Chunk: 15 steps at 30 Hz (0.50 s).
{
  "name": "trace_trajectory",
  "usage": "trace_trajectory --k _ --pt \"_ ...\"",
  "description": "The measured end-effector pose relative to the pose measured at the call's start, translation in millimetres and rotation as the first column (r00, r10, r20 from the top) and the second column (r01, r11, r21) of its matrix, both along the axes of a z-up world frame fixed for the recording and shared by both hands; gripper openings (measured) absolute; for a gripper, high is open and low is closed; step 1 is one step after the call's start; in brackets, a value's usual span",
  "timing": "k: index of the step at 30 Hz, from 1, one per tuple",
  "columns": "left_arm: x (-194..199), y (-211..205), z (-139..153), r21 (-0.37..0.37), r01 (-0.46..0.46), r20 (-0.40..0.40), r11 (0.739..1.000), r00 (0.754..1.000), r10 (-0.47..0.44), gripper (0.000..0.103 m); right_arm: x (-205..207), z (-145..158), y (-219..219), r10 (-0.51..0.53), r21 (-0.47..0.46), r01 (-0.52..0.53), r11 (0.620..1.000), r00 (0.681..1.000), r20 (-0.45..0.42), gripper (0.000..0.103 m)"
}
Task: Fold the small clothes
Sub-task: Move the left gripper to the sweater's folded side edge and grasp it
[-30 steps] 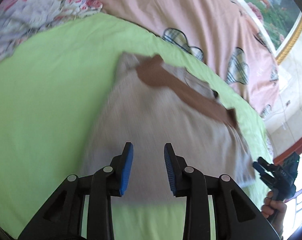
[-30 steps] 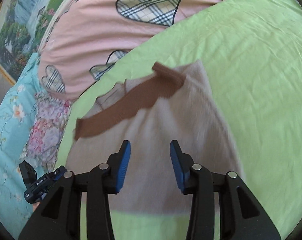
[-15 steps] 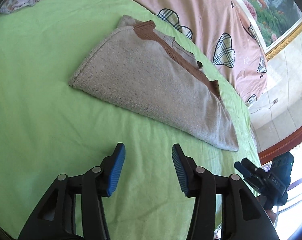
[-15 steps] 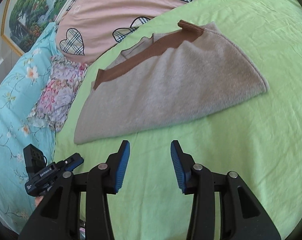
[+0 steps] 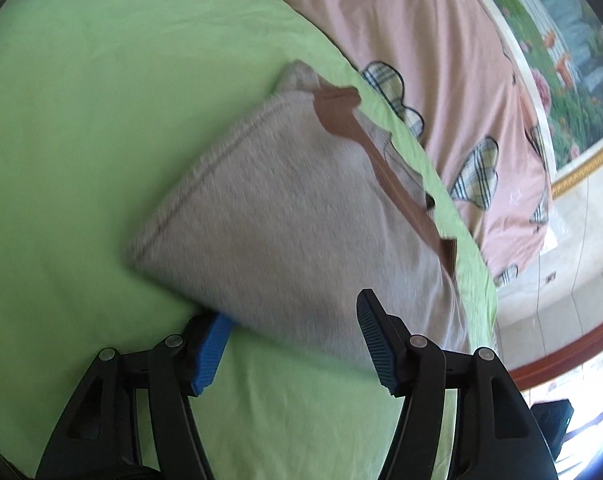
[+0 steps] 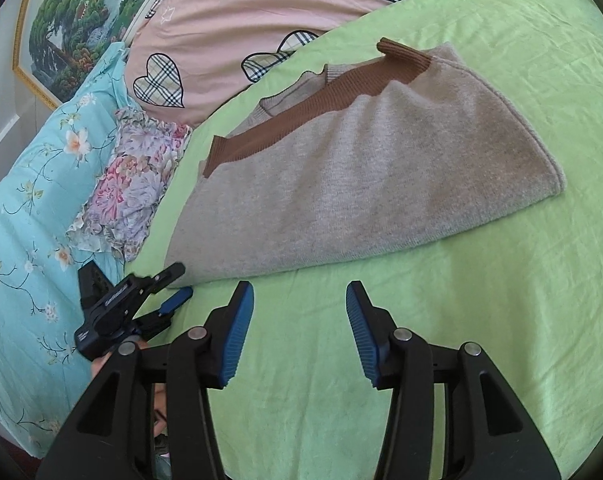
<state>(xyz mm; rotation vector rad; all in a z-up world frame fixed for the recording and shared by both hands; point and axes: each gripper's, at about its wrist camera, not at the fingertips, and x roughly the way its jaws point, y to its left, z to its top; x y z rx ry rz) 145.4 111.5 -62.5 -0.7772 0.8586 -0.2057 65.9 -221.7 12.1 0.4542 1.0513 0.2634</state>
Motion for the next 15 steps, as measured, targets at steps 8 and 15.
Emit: trace_trajectory --k 8,15 --pt "34 9 7 0.053 -0.057 0.010 0.997 0.998 0.057 0.010 27 -4 -3 0.017 0.012 -0.017 1.000 1.000 0.004 0.050" --pt "34 -34 62 0.180 0.044 0.177 0.983 0.981 -0.076 0.007 75 0 -23 0.027 0.013 -0.027 1.000 0.999 0.020 0.050"
